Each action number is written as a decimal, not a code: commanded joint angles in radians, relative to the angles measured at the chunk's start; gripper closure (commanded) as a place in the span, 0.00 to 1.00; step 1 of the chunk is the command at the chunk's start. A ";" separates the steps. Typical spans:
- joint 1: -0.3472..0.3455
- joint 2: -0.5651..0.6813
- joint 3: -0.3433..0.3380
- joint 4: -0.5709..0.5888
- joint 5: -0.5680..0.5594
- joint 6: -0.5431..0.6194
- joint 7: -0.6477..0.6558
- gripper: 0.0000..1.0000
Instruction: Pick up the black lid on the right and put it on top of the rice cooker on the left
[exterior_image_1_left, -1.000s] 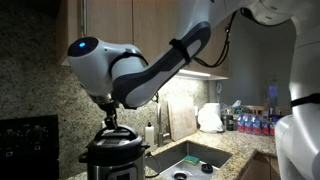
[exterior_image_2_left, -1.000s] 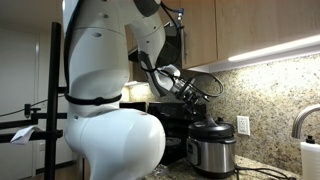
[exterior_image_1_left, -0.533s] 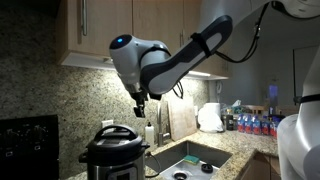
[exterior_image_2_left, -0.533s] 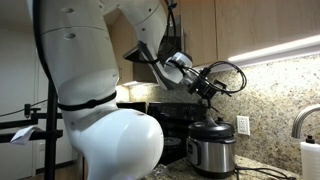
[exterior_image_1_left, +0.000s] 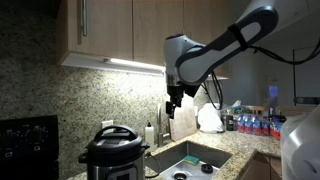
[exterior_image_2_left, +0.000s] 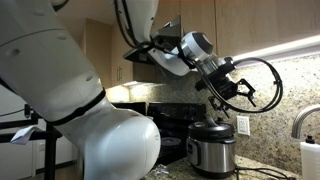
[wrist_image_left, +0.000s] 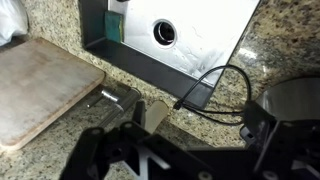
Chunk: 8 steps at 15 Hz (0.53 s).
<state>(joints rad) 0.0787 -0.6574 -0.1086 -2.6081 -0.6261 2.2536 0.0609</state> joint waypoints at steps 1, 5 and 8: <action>-0.054 -0.240 0.014 -0.063 0.149 -0.135 -0.100 0.00; -0.092 -0.233 -0.089 0.063 0.276 -0.326 -0.223 0.00; -0.122 -0.262 -0.077 0.040 0.269 -0.305 -0.213 0.00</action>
<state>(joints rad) -0.0112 -0.9254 -0.2074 -2.5674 -0.3814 1.9413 -0.1314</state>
